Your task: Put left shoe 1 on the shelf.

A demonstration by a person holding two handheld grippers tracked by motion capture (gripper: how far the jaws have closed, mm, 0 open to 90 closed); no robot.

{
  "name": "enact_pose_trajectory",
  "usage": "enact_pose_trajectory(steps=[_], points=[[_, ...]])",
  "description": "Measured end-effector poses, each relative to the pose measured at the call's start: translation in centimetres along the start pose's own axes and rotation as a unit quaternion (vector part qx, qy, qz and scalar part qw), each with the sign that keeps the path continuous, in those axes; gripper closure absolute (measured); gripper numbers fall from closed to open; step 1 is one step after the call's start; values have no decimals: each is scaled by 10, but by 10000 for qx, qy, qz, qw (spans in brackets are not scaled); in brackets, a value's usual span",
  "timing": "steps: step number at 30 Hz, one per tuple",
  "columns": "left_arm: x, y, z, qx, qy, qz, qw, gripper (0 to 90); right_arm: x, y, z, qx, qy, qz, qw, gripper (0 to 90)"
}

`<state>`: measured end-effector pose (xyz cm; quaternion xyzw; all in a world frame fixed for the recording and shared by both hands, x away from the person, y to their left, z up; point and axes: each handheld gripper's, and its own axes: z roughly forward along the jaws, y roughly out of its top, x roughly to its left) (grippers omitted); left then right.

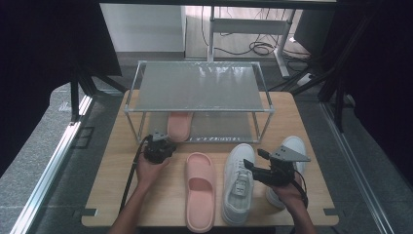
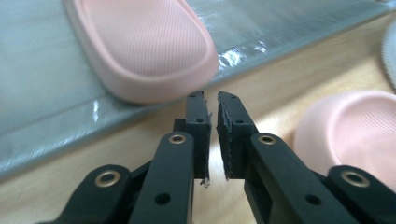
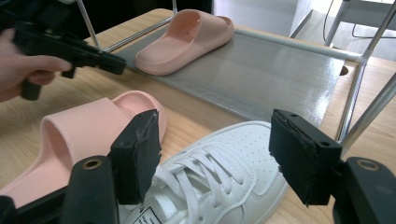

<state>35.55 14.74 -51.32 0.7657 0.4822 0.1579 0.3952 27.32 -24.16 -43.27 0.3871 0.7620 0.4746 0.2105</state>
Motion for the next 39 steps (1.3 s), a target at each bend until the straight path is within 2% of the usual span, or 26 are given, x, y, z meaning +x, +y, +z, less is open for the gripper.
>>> enact_pose_trajectory(steps=[6, 17, 21, 25, 33, 39], points=[[-1, -16, -20, 7, -102, -69, 9999, 807, 2, 0, 0, 4, 2, -18, 10000, 342], [-9, -41, -34, 159, -174, -80, 9997, 758, 0, 0, 1, 8, 13, 2, 10000, 342], [-12, -49, -38, 235, -147, 16, 9996, 745, 0, 0, 0, -7, 6, 8, 10000, 342], [-12, -52, -41, 237, -179, 8, 9996, 757, 0, -1, -1, -16, 7, 11, 10000, 342], [-13, -51, -47, 227, -319, 14, 9992, 853, -3, -2, 0, -14, -9, 37, 10000, 342], [-19, -49, -51, 266, -446, 114, 9986, 899, -2, -2, 2, -28, -10, 33, 10000, 344]])
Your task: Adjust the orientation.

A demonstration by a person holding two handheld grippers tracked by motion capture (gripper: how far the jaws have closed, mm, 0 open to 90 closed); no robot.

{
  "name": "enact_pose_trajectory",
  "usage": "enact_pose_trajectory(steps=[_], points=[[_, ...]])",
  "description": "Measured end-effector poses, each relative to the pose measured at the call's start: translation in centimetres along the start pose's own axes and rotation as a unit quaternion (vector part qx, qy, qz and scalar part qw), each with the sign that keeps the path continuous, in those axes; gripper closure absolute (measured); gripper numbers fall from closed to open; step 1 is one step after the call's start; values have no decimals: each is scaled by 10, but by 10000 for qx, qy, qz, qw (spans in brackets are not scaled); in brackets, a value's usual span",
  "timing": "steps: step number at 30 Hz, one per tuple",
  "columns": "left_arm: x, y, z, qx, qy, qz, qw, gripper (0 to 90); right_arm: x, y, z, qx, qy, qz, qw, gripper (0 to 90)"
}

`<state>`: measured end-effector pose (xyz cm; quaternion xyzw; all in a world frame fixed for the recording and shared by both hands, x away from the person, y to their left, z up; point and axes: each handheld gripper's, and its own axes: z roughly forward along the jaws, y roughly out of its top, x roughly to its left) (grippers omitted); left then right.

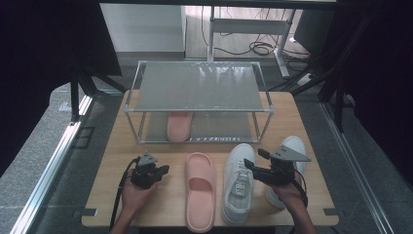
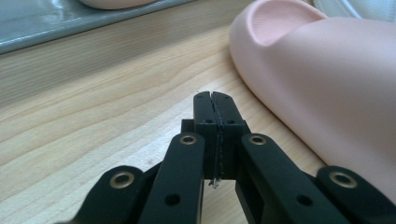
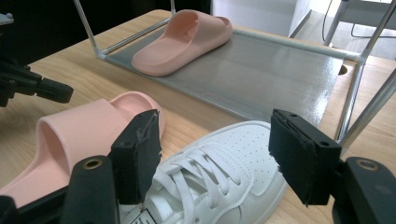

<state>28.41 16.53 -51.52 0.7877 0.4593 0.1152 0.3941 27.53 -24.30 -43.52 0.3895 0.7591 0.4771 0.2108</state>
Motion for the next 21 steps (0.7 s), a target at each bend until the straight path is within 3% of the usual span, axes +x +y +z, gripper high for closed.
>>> enact_pose_trajectory(steps=[4, 12, 21], points=[[-6, 4, -8, -88, -156, 73, 9998, 900, 0, 0, 1, 20, 24, -6, 10000, 344], [-32, 14, -15, -185, -549, 396, 9975, 900, 0, -1, 0, 23, 4, -3, 10000, 344], [-47, 17, -15, -219, -934, 487, 9942, 899, -1, -1, -2, 2, -38, 12, 10000, 344]])
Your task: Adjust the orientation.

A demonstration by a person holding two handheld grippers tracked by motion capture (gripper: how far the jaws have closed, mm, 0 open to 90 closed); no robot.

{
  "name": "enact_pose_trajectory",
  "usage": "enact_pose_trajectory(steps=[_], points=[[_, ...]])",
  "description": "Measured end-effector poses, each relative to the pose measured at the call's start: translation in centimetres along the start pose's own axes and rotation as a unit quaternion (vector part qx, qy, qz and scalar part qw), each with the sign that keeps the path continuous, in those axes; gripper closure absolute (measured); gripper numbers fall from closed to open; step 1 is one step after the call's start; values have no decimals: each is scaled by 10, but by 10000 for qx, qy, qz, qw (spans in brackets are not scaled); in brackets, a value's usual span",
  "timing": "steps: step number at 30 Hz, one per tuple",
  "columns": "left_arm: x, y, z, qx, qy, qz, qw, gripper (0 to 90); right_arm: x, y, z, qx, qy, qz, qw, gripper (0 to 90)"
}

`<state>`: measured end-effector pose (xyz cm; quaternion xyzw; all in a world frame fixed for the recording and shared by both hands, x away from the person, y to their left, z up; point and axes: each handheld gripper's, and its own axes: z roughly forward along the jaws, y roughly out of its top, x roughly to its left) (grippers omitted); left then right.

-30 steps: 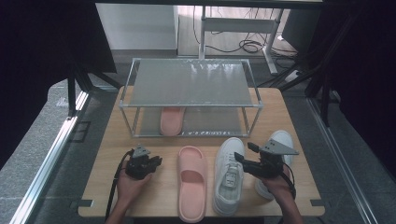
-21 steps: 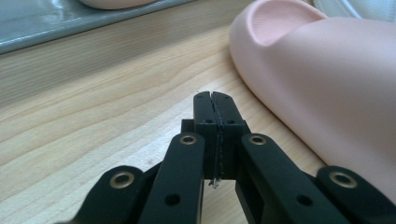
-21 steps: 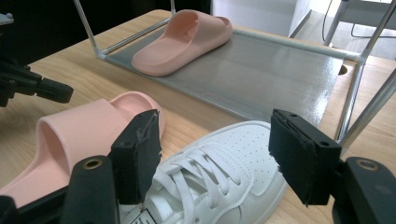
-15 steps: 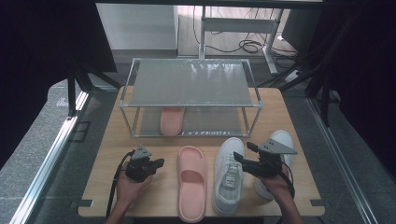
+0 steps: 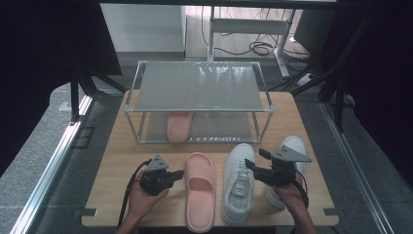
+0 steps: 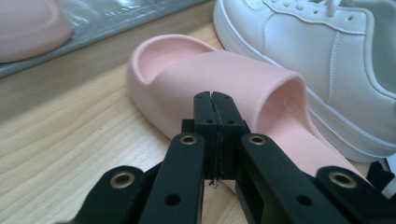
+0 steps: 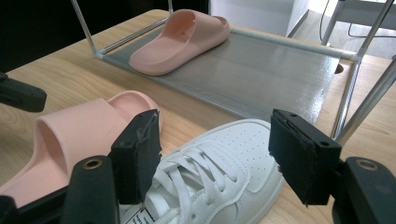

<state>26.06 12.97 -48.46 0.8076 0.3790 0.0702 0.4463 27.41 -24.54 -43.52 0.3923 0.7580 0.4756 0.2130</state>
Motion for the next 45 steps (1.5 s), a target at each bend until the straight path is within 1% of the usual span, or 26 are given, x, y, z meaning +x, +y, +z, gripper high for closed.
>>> enact_pose_trajectory(steps=[2, 6, 8, 12, 15, 19, 21, 23, 27, 31, 33, 45], points=[[-3, 0, 1, -1, -67, 6, 10000, 899, 0, 0, -1, -3, -8, 11, 10000, 344], [-11, 2, 2, 24, -203, 103, 9997, 899, 0, 0, -1, -4, -7, 7, 10000, 344], [-15, 2, 3, 20, -166, 143, 9998, 899, 0, 0, -1, -15, -8, 15, 10000, 345], [-17, 2, 1, -1, -282, 101, 9996, 899, -1, 0, -1, -1, -26, 24, 10000, 344], [-22, 2, 0, -23, -347, 109, 9993, 899, -2, 0, -2, -12, -34, 36, 10000, 345], [-32, -1, 8, 113, -469, 208, 9986, 898, -2, 0, -2, -25, -33, 33, 10000, 345], [-36, -3, 15, 215, -456, 282, 9983, 899, -1, 0, -2, -16, -27, 27, 10000, 345], [-38, -5, 19, 276, -449, 279, 9982, 899, -1, 0, -2, -13, -26, 30, 10000, 345], [-37, -7, 23, 341, -374, 279, 9983, 899, -2, 0, -2, -18, -41, 38, 10000, 345], [-32, -9, 25, 400, -286, 242, 9985, 899, -2, -1, -2, -7, -39, 34, 10000, 345], [-28, -10, 24, 395, -366, 177, 9984, 899, -2, -1, -2, -5, -44, 34, 10000, 345], [-17, -9, 19, 472, -312, 95, 9984, 898, -2, -1, -2, 4, -48, 41, 10000, 345]])
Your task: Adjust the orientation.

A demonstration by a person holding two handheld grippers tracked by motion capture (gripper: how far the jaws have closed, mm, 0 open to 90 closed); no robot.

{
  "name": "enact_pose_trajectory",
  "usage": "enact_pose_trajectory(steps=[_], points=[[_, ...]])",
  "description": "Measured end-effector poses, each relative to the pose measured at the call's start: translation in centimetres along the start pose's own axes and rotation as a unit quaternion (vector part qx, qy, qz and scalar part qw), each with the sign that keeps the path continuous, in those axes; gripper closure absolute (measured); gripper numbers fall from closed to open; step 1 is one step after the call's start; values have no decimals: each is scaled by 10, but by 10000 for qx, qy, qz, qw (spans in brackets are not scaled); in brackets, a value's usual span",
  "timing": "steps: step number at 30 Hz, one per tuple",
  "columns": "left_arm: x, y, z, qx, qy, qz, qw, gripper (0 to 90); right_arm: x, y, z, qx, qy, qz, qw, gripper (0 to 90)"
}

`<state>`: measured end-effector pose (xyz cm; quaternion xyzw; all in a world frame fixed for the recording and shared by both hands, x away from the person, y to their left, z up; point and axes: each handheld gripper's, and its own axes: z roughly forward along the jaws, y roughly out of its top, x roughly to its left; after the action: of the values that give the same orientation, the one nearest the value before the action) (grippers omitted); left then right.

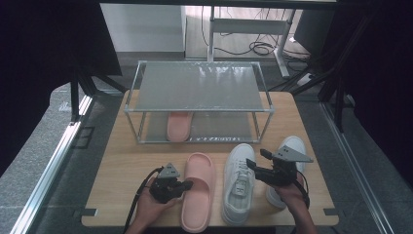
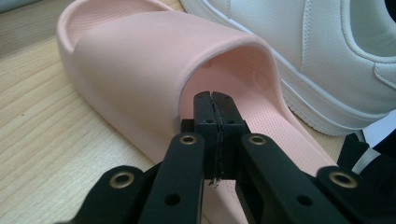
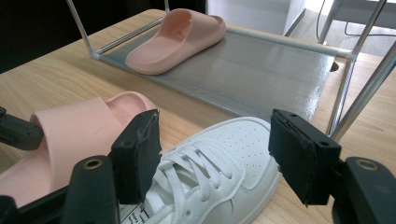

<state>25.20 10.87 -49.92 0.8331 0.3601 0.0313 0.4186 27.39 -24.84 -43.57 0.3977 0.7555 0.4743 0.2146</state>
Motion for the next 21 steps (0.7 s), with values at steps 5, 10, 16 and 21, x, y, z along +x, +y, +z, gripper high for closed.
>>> enact_pose_trajectory(steps=[5, 10, 16, 21], points=[[8, -1, -5, 0, 80, -76, 9999, 897, -1, 0, 0, 2, -6, 3, 10000, 345], [16, -2, -10, -32, 166, -152, 9997, 893, 0, -1, 1, 25, -2, -2, 10000, 345], [28, -4, -16, -82, 196, -288, 9994, 895, -1, -1, 2, 32, -10, -4, 10000, 345], [35, -4, -18, -71, 219, -330, 9992, 896, -1, -2, 4, 59, -14, 3, 10000, 345]])
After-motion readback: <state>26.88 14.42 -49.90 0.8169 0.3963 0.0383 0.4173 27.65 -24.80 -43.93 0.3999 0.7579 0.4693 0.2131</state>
